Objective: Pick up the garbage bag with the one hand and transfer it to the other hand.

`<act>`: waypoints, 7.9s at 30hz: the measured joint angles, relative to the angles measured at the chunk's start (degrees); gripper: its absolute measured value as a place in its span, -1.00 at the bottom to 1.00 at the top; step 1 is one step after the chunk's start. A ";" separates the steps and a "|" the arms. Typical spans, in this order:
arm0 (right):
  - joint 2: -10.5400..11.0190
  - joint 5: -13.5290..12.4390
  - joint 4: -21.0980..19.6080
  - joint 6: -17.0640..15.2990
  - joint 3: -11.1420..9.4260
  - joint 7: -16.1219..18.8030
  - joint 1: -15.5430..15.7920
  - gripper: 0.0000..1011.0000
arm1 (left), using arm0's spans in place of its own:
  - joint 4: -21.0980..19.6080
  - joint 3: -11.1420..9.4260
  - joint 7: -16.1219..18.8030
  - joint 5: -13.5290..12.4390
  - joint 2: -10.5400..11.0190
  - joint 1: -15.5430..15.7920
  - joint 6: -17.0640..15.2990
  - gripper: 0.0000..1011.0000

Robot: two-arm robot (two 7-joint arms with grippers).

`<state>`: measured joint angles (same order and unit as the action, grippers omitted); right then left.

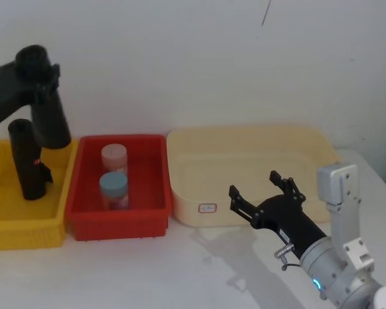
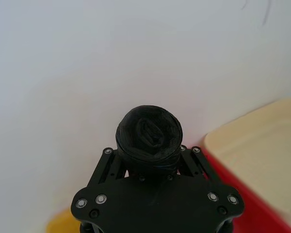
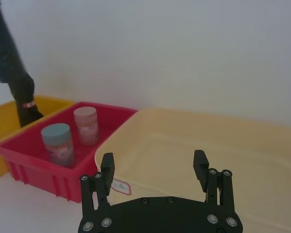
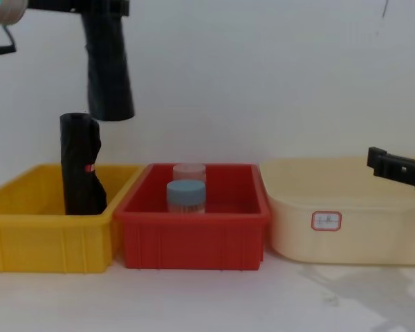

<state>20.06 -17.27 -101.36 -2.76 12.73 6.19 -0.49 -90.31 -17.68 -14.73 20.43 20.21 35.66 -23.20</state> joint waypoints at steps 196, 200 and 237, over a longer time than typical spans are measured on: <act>-7.99 -10.75 14.38 -17.65 6.46 9.59 -23.63 0.10 | 0.29 -13.47 -4.73 11.14 -3.66 3.04 -0.20 0.98; -7.59 -10.25 15.25 -17.52 6.12 8.56 -24.16 0.09 | -0.61 -12.26 -4.34 12.38 -2.85 2.11 -0.97 0.98; -3.67 -0.02 21.69 -16.12 7.85 2.93 -28.22 0.36 | -6.21 -6.36 6.54 9.71 4.18 -5.82 -1.49 0.98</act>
<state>16.39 -17.29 -79.67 -18.88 20.58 9.12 -28.71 -96.52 -24.04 -8.19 30.14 24.39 29.84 -24.69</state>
